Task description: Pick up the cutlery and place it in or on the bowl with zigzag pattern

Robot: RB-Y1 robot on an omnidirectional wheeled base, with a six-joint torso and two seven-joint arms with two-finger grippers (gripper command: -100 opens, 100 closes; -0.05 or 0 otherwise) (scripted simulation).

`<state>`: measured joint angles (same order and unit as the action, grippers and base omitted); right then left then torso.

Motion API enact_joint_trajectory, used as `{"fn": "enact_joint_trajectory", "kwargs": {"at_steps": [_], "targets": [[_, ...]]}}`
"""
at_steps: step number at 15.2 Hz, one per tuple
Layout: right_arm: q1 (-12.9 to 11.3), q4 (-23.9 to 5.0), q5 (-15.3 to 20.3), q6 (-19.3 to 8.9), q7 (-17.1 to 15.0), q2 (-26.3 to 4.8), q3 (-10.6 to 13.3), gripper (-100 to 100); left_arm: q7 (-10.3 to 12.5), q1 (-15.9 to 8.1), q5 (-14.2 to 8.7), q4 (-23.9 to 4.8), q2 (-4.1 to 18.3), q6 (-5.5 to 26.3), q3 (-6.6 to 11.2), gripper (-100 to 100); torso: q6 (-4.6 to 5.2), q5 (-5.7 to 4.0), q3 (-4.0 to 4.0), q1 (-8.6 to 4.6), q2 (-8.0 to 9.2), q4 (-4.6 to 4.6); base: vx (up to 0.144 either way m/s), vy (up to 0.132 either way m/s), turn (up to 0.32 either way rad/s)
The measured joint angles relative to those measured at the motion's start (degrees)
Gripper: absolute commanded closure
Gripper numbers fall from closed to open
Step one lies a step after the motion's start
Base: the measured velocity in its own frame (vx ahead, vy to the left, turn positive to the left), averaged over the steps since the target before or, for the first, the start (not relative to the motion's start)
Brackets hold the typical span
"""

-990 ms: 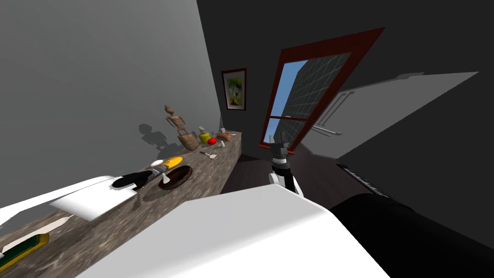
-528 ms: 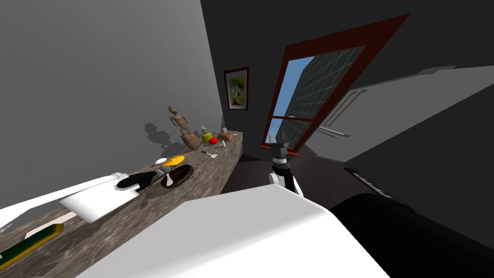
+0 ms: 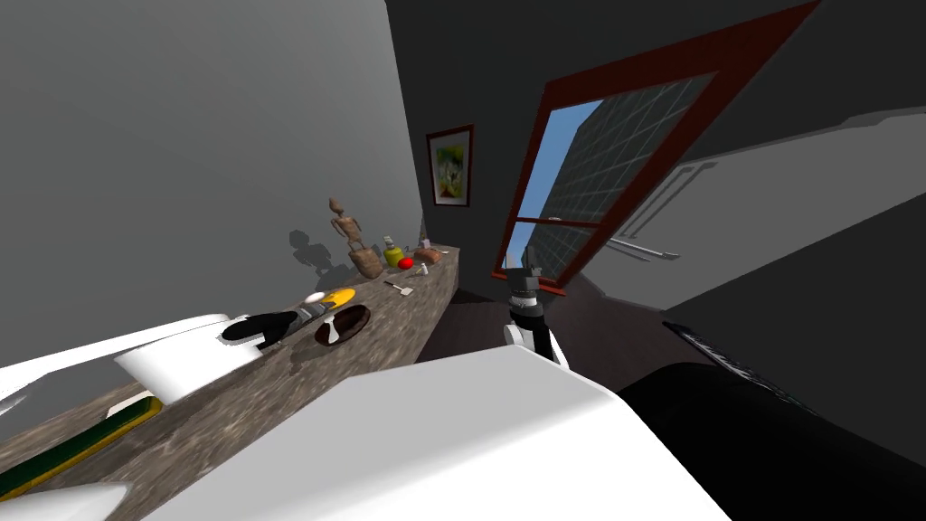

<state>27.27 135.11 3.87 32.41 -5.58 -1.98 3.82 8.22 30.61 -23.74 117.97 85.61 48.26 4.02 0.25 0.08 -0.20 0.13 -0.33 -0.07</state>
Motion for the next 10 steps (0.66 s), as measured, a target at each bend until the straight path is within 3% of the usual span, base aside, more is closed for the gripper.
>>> {"fn": "enact_joint_trajectory", "kwargs": {"at_steps": [2, 5, 10], "targets": [[0.00, 0.00, 0.00, 0.00, 0.00, 0.00, 0.00, 0, 0.71, -0.43, -0.61, 1.73, 1.09, 1.45, 0.26, -100, 0.00, 0.00, 0.01, -0.03, 0.02, 0.00, 0.003, 0.041, 0.078], [0.00, 0.00, 0.00, 0.00, 0.00, 0.00, 0.00, 0, 2.08, 0.17, -2.34, 5.23, 3.79, 3.73, 2.14, -100, 0.00, -0.01, 0.01, -0.05, 0.02, 0.01, 0.008, 0.038, 0.075], [-0.01, 0.00, 0.00, 0.00, 0.00, 0.01, 0.01, 0, 2.24, 0.14, -2.54, 5.45, 4.03, 4.02, 2.27, -100, 0.01, -0.03, 0.02, -0.19, 0.05, 0.00, 0.001, 0.002, 0.000]]}}
